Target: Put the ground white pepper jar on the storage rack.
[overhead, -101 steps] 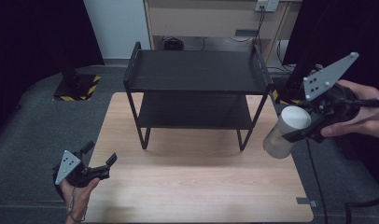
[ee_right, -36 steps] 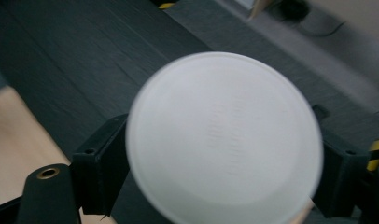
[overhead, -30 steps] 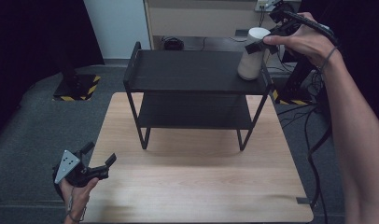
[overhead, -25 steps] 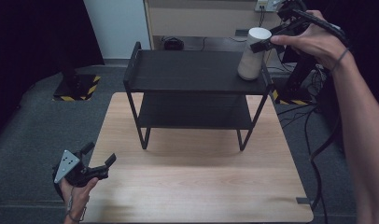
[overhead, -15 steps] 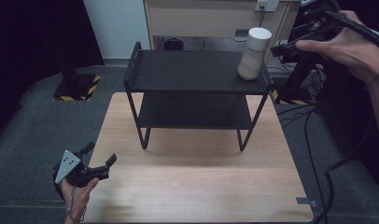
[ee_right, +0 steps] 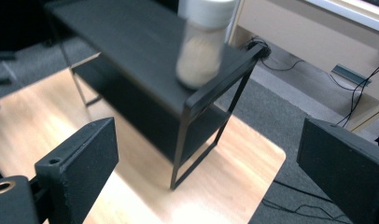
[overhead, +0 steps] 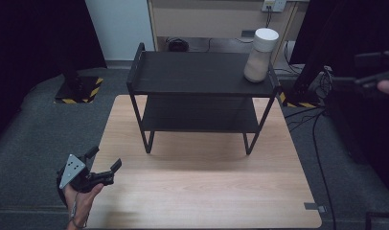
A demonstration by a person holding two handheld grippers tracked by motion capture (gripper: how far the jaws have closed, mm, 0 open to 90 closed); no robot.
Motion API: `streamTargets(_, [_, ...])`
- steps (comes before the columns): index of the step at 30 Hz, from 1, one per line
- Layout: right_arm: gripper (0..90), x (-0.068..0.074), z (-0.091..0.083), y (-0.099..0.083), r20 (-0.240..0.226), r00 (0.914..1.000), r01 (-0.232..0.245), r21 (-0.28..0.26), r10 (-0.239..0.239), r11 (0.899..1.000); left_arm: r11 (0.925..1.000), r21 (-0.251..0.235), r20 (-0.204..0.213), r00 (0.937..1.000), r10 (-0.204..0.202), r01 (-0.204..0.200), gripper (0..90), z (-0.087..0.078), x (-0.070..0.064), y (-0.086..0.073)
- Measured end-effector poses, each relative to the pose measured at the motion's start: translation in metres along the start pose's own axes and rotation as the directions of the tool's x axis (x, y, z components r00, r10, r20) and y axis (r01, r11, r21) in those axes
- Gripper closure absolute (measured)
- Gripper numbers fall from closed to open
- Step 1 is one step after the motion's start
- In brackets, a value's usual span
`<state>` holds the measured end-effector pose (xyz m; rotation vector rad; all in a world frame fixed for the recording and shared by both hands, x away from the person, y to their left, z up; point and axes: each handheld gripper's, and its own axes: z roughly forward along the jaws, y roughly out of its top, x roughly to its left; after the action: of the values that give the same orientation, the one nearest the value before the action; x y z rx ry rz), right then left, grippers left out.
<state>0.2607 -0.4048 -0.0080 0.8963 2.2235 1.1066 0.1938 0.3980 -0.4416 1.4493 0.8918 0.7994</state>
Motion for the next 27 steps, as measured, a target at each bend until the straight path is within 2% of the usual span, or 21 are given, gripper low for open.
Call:
streamTargets(3, [6.0,0.012,-0.01,-0.014,-0.007,0.9999,0.014,-0.002,-0.014,1.0,1.0,0.004,0.002,1.0,0.006,-0.006,0.0,0.001,-0.001,0.001])
streamTargets(6, [6.3,0.018,-0.014,-0.02,-0.016,0.9997,0.02,0.0,-0.02,1.0,1.0,0.004,0.002,1.0,0.008,-0.008,0.0,0.001,-0.002,0.001])
streamTargets(11, [6.0,0.017,-0.015,-0.022,-0.013,0.9998,0.011,-0.014,-0.012,1.0,1.0,0.002,-0.001,1.0,0.005,-0.005,0.0,0.0,-0.002,0.001])
streamTargets(15, [5.8,0.013,-0.012,-0.025,-0.011,0.9997,-0.02,-0.045,0.019,0.999,1.0,-0.004,-0.003,1.0,0.003,-0.003,0.0,-0.002,-0.001,0.0])
streamTargets(24, [5.8,0.013,-0.004,-0.019,-0.009,1.0,-0.005,-0.028,0.004,1.0,1.0,-0.003,0.0,1.0,0.005,-0.005,0.0,-0.001,-0.002,0.0])
streamTargets(27, [5.8,0.011,-0.004,-0.02,-0.009,0.9999,-0.014,-0.04,0.014,0.999,1.0,-0.003,0.0,1.0,0.003,-0.003,0.0,-0.001,-0.001,0.0])
